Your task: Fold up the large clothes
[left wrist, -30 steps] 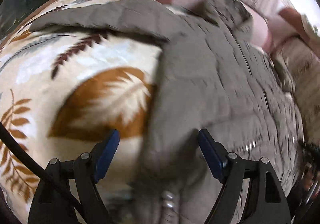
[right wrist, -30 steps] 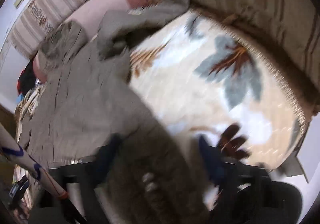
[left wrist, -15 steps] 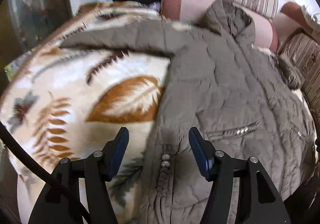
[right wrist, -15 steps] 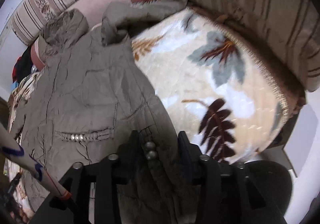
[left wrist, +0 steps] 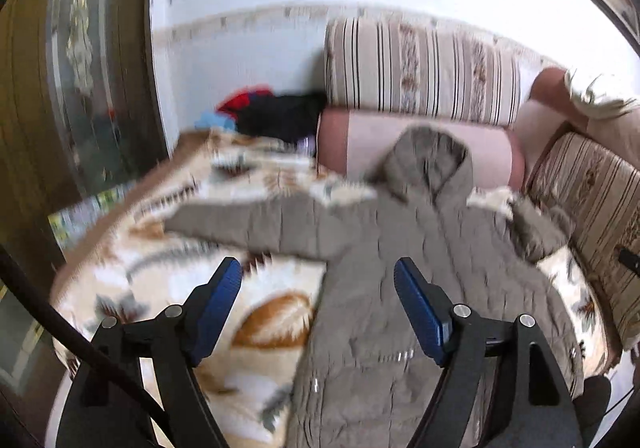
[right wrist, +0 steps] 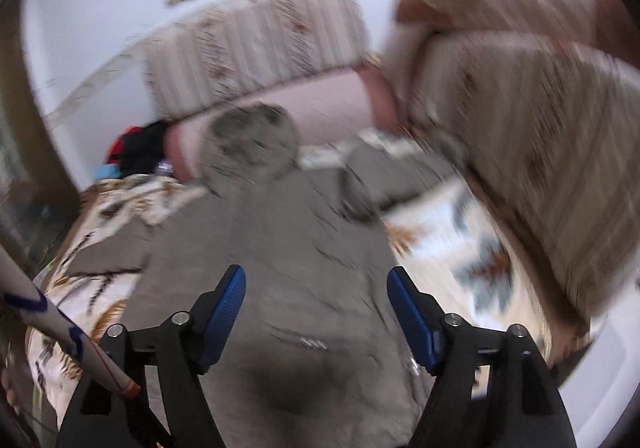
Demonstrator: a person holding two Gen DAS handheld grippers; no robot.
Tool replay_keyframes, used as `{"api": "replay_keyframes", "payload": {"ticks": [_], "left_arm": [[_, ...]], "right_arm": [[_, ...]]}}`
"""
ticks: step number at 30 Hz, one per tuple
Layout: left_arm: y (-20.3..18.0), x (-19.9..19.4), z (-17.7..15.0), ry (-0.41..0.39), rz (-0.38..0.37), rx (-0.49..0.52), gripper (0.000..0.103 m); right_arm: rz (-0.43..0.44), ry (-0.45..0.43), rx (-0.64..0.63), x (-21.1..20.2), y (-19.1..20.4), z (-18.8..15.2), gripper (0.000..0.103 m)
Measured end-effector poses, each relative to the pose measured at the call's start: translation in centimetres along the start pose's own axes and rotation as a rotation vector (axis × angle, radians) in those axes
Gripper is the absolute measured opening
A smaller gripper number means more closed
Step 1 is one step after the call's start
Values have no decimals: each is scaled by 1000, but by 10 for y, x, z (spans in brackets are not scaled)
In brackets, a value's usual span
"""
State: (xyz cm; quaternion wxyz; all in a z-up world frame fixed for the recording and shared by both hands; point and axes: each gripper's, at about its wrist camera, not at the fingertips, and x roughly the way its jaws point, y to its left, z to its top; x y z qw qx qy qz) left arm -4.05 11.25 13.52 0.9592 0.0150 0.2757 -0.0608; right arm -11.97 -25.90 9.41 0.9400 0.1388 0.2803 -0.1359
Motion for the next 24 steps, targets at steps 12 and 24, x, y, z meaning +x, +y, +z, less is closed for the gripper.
{"api": "replay_keyframes", "payload": {"ticks": [12, 24], "left_arm": [[-43, 14, 56, -21, -56, 31, 86], [-47, 105, -30, 223, -43, -18, 86]], "right_arm": [[64, -122, -97, 10, 86, 73, 92], [-79, 120, -152, 114, 89, -27, 92]]}}
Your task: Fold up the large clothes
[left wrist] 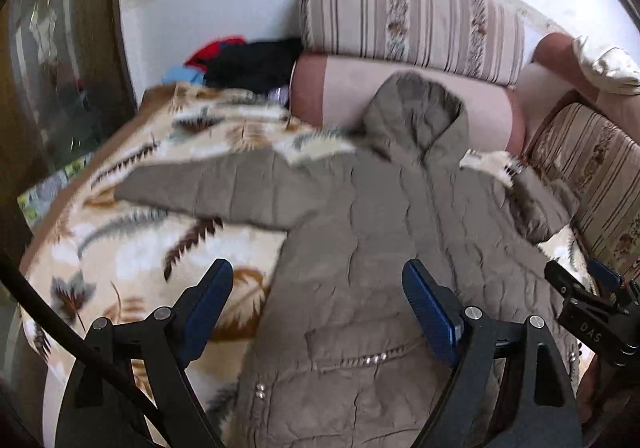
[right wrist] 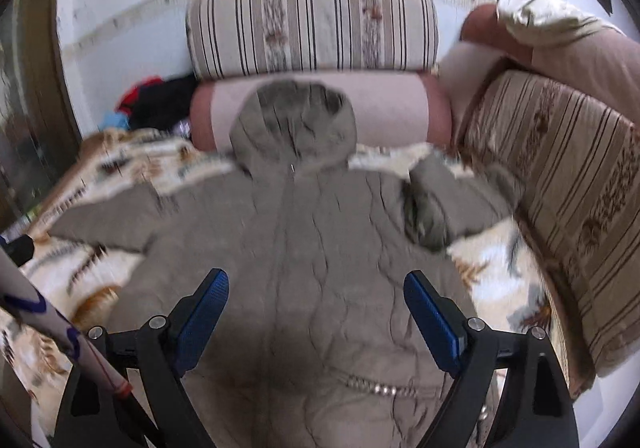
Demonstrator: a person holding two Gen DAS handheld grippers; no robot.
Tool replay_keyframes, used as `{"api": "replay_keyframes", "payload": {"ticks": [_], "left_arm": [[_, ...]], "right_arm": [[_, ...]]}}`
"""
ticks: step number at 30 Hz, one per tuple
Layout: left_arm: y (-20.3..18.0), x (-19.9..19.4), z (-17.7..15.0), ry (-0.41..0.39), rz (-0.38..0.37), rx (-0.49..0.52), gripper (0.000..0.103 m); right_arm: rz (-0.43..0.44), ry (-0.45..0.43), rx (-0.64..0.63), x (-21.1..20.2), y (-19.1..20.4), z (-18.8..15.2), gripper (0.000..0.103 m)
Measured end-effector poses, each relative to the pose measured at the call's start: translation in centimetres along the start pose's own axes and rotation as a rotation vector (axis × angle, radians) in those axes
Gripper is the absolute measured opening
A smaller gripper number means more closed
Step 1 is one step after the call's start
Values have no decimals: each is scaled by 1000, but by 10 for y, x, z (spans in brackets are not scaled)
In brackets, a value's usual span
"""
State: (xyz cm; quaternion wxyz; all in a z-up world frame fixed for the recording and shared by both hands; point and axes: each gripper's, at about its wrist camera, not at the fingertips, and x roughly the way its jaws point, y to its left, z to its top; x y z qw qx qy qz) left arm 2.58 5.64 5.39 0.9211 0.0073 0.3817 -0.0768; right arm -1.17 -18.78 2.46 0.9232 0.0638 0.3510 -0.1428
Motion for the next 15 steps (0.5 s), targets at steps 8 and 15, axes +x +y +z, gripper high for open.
{"api": "replay_keyframes", "payload": {"ticks": [8, 15], "left_arm": [[-1, 7, -22, -5, 66, 40, 86], [-13, 15, -28, 29, 45, 56, 86]], "right_arm": [[-29, 16, -45, 13, 8, -15, 92], [-30, 45, -72, 20, 13, -24, 92]]}}
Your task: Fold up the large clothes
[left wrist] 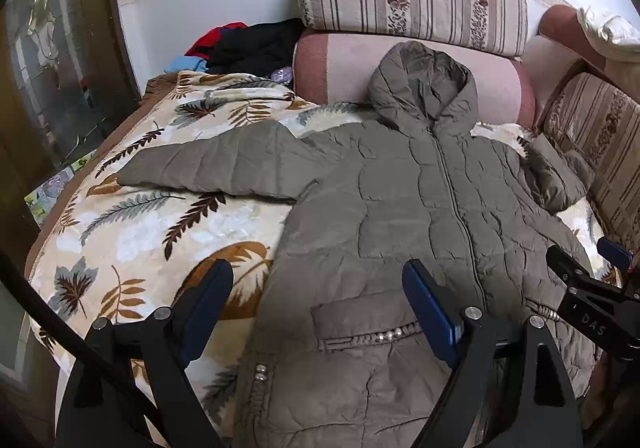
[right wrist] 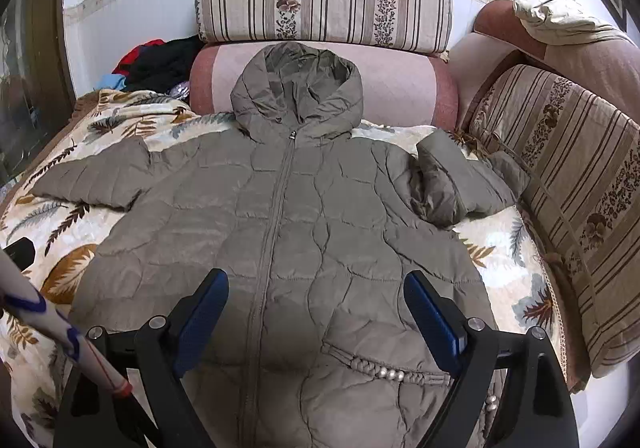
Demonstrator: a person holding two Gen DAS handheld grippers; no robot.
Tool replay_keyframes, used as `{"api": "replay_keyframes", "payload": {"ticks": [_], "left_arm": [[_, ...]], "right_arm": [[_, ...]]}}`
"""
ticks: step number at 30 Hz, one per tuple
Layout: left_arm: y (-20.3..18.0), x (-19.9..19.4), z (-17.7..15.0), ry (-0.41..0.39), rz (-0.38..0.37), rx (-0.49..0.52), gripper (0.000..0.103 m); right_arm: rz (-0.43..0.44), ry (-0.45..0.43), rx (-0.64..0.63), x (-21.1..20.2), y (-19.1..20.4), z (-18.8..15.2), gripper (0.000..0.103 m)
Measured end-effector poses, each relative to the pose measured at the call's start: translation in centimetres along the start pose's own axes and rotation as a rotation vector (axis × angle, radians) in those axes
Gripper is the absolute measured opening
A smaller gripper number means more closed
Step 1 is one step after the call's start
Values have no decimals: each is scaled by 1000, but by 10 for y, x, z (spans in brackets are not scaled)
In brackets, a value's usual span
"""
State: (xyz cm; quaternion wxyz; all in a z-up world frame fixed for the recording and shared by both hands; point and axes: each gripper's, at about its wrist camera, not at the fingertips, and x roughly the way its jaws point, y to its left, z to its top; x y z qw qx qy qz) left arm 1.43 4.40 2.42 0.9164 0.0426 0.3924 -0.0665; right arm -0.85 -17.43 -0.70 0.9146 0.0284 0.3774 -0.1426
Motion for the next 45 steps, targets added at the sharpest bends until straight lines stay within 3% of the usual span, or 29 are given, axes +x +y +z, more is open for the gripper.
{"api": "replay_keyframes", "payload": {"ticks": [8, 18, 28, 45], "left_arm": [[-11, 1, -5, 17, 2, 16, 86], [-11, -3, -13, 31, 20, 12, 86], [-4, 1, -16, 44, 35, 9, 86], [5, 27, -17, 97, 3, -17, 86]], "right_arm": [[-11, 40, 19, 7, -9, -8, 92], [-63, -26, 10, -3, -13, -16, 92], [28, 75, 65, 6, -11, -23, 92], [16, 120, 12, 24, 4, -22, 92]]}}
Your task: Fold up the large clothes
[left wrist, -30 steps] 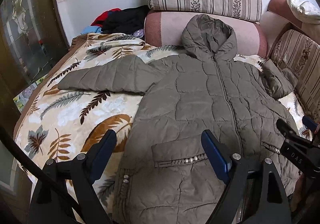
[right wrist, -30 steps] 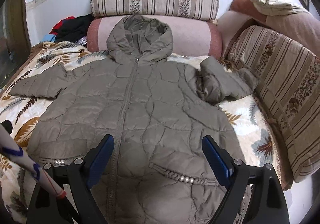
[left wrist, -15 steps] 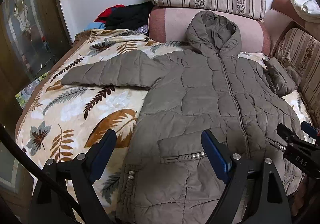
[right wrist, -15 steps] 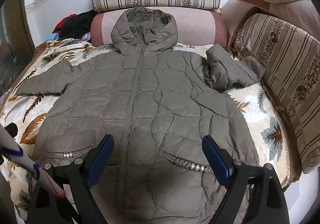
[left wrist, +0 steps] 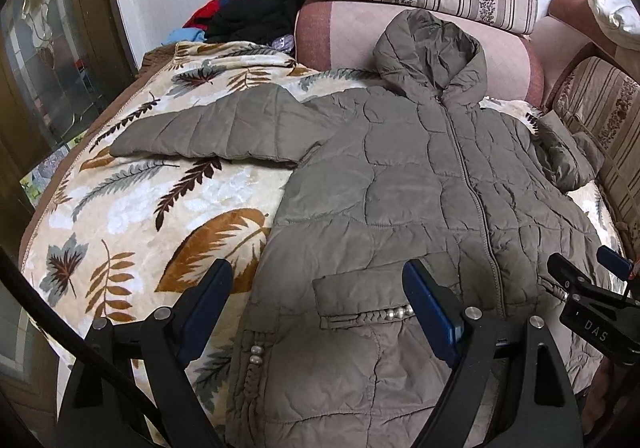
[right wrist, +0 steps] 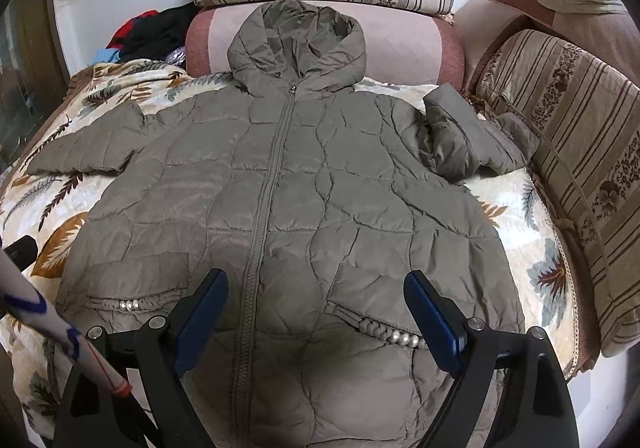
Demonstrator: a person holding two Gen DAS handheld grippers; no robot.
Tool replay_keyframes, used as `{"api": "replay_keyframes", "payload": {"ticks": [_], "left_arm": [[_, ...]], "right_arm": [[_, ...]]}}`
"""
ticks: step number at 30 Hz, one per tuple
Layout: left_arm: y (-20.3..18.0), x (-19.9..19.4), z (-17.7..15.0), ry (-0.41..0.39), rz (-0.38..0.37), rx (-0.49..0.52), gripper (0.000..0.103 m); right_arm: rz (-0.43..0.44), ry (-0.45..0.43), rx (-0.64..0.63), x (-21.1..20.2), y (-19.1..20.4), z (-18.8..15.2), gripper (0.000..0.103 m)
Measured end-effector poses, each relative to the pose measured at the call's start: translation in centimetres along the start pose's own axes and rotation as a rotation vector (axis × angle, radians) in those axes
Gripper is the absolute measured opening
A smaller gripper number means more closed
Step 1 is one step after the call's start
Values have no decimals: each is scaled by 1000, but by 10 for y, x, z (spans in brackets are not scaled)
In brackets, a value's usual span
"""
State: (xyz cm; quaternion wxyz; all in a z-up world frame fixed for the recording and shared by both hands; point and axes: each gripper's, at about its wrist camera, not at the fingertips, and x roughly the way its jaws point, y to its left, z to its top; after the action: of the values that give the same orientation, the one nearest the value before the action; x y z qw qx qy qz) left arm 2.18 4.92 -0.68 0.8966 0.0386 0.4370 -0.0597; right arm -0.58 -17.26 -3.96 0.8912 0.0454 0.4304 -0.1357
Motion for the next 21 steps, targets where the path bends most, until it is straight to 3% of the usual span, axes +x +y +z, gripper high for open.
{"api": "replay_keyframes", "payload": {"ticks": [21], "left_arm": [[14, 19, 1, 47, -18, -39, 86]], "right_arm": [[-9, 45, -36, 14, 15, 5, 92]]}}
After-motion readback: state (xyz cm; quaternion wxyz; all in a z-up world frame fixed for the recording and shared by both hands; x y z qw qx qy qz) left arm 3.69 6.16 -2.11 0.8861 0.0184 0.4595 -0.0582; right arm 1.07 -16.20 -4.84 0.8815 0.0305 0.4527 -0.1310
